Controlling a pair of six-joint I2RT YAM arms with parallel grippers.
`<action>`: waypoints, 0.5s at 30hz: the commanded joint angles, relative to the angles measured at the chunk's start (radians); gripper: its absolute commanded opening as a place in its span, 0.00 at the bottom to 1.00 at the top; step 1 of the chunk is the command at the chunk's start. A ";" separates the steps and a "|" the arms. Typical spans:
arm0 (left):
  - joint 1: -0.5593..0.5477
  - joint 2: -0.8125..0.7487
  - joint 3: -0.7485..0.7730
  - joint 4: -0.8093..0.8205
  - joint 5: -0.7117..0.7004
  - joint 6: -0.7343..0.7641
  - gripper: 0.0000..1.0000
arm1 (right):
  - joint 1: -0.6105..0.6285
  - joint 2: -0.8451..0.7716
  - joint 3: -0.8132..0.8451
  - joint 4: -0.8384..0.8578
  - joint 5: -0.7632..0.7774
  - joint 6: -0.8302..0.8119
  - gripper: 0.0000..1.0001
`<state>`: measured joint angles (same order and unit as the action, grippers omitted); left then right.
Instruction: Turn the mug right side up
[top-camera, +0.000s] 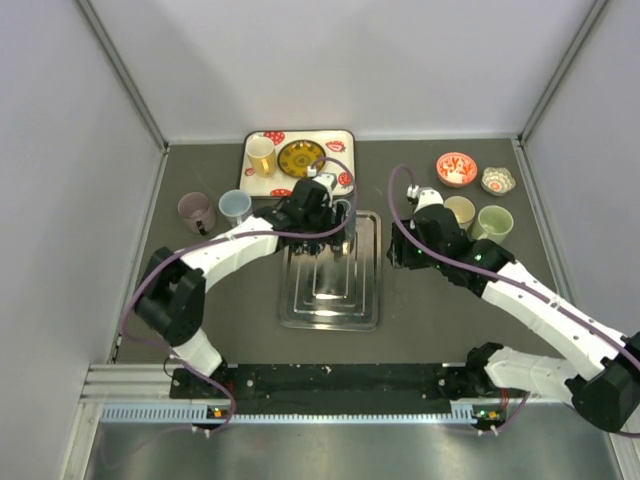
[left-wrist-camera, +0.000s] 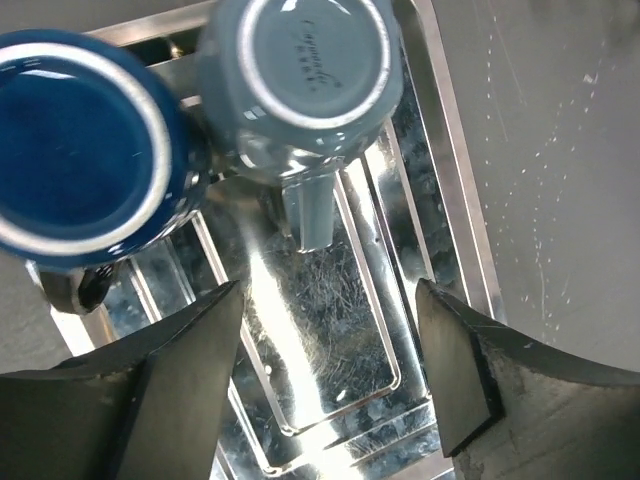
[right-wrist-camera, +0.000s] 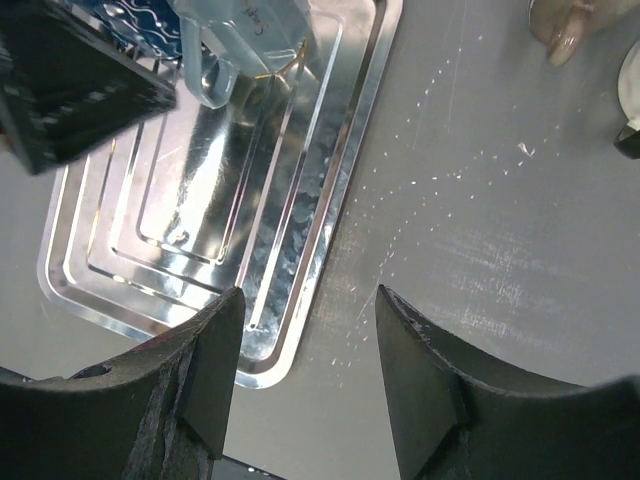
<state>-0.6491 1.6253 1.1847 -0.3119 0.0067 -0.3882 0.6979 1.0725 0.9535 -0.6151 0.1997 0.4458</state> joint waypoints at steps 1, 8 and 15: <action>-0.038 0.091 0.110 -0.021 -0.040 0.045 0.72 | 0.011 -0.046 -0.005 0.040 -0.003 -0.010 0.55; -0.041 0.192 0.207 -0.068 -0.148 0.058 0.57 | 0.009 -0.059 -0.007 0.034 -0.013 -0.009 0.55; -0.041 0.274 0.297 -0.122 -0.205 0.045 0.45 | 0.011 -0.049 -0.005 0.034 -0.022 -0.007 0.55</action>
<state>-0.6933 1.8664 1.4128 -0.3954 -0.1425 -0.3450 0.6979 1.0401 0.9421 -0.6117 0.1879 0.4454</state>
